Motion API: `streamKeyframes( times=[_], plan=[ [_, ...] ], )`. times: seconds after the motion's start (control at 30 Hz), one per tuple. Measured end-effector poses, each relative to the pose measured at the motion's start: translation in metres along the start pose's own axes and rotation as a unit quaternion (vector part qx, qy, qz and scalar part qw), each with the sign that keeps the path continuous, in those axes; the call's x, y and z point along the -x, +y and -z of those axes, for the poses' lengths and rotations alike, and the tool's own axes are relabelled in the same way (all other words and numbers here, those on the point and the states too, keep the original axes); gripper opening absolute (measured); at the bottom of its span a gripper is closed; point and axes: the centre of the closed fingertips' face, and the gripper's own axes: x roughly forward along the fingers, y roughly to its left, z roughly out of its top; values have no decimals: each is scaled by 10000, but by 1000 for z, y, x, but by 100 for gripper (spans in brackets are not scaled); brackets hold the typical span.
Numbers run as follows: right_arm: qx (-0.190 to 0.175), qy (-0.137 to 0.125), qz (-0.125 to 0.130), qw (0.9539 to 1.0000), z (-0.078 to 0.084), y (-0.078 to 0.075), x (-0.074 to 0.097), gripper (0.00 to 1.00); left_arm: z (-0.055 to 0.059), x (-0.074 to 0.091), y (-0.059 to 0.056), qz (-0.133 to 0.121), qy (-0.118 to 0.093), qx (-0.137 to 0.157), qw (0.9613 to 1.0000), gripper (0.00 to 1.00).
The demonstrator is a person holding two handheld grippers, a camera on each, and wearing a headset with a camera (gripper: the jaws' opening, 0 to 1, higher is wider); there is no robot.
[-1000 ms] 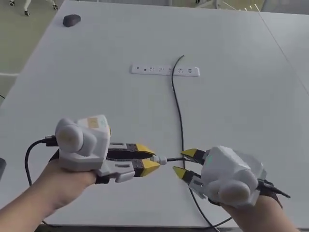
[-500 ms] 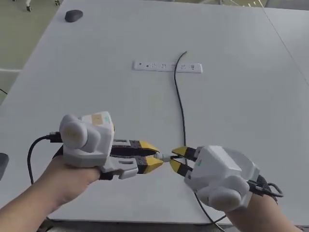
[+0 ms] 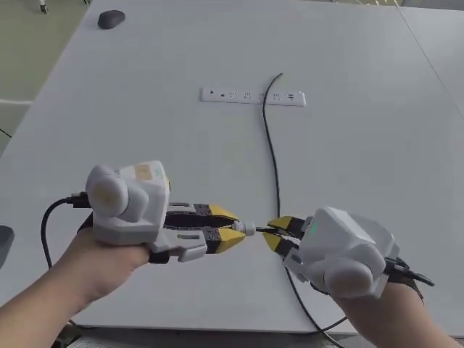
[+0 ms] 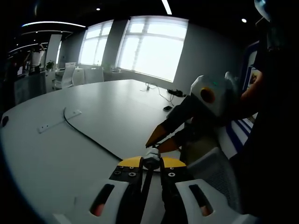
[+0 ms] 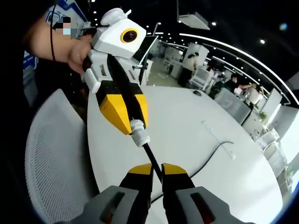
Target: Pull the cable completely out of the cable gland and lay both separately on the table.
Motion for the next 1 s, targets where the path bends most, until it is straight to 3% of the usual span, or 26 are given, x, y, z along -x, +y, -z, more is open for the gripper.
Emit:
streamKeyframes(
  times=[0.2, 0.43, 0.57, 0.83, 1.0],
  plan=[
    [-414, 17, 19, 9991, 7, -4, 0, 1, -2, -1, 0, 7, -32, -28, 10000, 14],
    [-979, 110, 48, 9951, 19, -7, -1, 2, -3, -1, -1, 6, -28, -59, 10000, 14],
    [-1307, 182, 69, 9912, 28, -10, -1, 2, -2, 0, -2, 0, -27, -57, 10000, 15],
    [-1986, 370, 183, 9792, 50, -18, -4, 2, -2, 2, -1, -31, -40, -43, 10000, 15],
    [-2181, 500, 249, 9743, 62, -21, -6, 2, -1, 2, 0, -34, -6, -68, 10000, 15]
  ],
)
